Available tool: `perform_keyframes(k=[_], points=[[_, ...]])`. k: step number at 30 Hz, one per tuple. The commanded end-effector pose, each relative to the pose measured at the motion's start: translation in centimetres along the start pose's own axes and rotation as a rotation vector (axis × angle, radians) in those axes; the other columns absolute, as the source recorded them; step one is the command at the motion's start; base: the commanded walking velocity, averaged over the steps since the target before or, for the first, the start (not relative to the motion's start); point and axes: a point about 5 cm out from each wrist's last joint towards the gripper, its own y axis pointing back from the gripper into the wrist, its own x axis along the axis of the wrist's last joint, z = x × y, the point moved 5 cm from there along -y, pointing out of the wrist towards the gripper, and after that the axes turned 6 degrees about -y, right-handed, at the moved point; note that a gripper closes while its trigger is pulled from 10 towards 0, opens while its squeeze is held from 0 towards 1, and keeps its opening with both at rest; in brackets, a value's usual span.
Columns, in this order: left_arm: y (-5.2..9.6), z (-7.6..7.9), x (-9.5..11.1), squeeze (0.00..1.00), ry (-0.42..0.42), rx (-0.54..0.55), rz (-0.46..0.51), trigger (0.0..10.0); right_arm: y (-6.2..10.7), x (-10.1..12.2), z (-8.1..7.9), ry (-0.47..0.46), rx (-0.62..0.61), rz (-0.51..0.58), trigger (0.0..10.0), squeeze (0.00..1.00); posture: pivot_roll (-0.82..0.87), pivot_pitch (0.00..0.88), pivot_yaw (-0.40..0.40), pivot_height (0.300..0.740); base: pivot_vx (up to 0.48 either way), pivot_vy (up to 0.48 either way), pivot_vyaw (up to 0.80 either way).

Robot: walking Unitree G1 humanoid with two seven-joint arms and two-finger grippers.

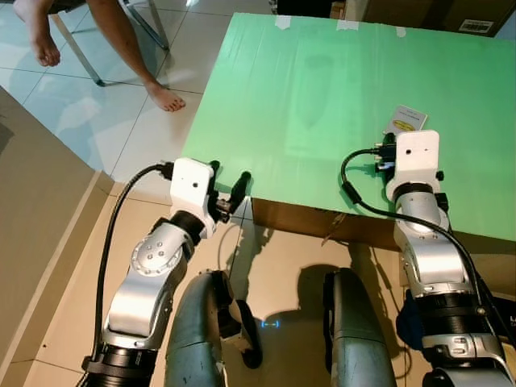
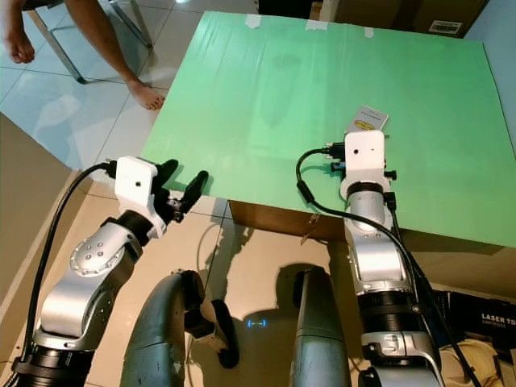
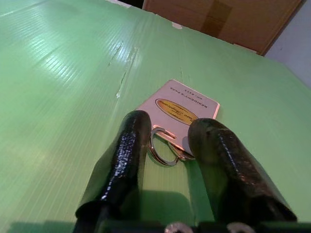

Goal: Hang keys on a hook

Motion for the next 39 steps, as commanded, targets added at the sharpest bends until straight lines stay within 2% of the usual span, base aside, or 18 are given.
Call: perform_keyframes(k=[1,20,25,26,27,28,29,36,37,38,39], points=[[0.4,-0.1,-0.4,0.00,0.000,0.006,-0.017,10.0,0.3,-0.7,-0.1,-0.012,0.005,-0.020,0.0,0.00,-0.15,0.327,0.055,0.610,0.000,0.000,0.00],[0.4,0.1,-0.4,0.00,0.005,0.005,-0.018,10.0,0.5,-0.5,-0.1,-0.050,0.015,-0.005,0.0,0.00,-0.16,0.333,0.051,0.610,0.000,0.000,0.00],[0.3,0.0,-0.4,0.00,0.004,0.006,-0.017,10.0,0.3,0.8,0.1,-0.062,0.015,0.038,0.0,0.00,-0.16,0.330,0.051,0.610,0.000,0.000,0.00],[0.3,0.0,-0.4,0.00,0.004,0.007,-0.017,10.0,0.1,2.3,0.1,-0.059,0.018,0.085,0.0,0.00,-0.16,0.328,0.050,0.610,0.000,0.000,0.00],[0.3,0.0,-0.4,0.00,0.004,0.007,-0.017,10.0,0.1,2.3,0.1,-0.059,0.018,0.085,0.0,0.00,-0.16,0.328,0.050,0.610,0.000,0.000,0.00],[0.3,0.0,-0.4,0.00,0.004,0.007,-0.017,10.0,0.0,3.6,0.2,-0.058,0.019,0.122,0.0,0.00,-0.16,0.325,0.049,0.610,0.000,0.000,0.00],[0.2,0.0,-0.4,0.00,0.005,0.007,-0.017,10.0,-0.1,4.0,0.3,-0.060,0.018,0.132,0.0,0.00,-0.16,0.323,0.048,0.610,0.000,0.000,0.00],[0.1,0.2,-0.4,0.00,0.006,0.005,-0.013,10.0,-0.3,4.8,0.9,-0.050,0.004,0.150,0.0,0.00,-0.16,0.312,0.044,0.610,0.000,0.000,0.00],[0.1,0.2,-0.4,0.00,0.006,0.005,-0.012,10.0,-0.3,4.5,1.1,-0.040,-0.007,0.137,0.0,0.06,-0.16,0.310,0.042,0.610,0.000,0.000,0.00],[0.0,0.2,-0.4,0.00,0.006,0.005,-0.012,10.0,-0.3,4.1,1.3,-0.032,-0.017,0.119,1.5,0.40,-0.16,0.310,0.042,0.610,0.000,0.000,0.00],[0.1,0.2,-0.4,0.00,0.006,0.005,-0.012,10.0,-0.1,3.7,1.3,-0.035,-0.014,0.100,10.0,1.00,-0.16,0.312,0.043,0.610,0.000,0.000,0.00]])
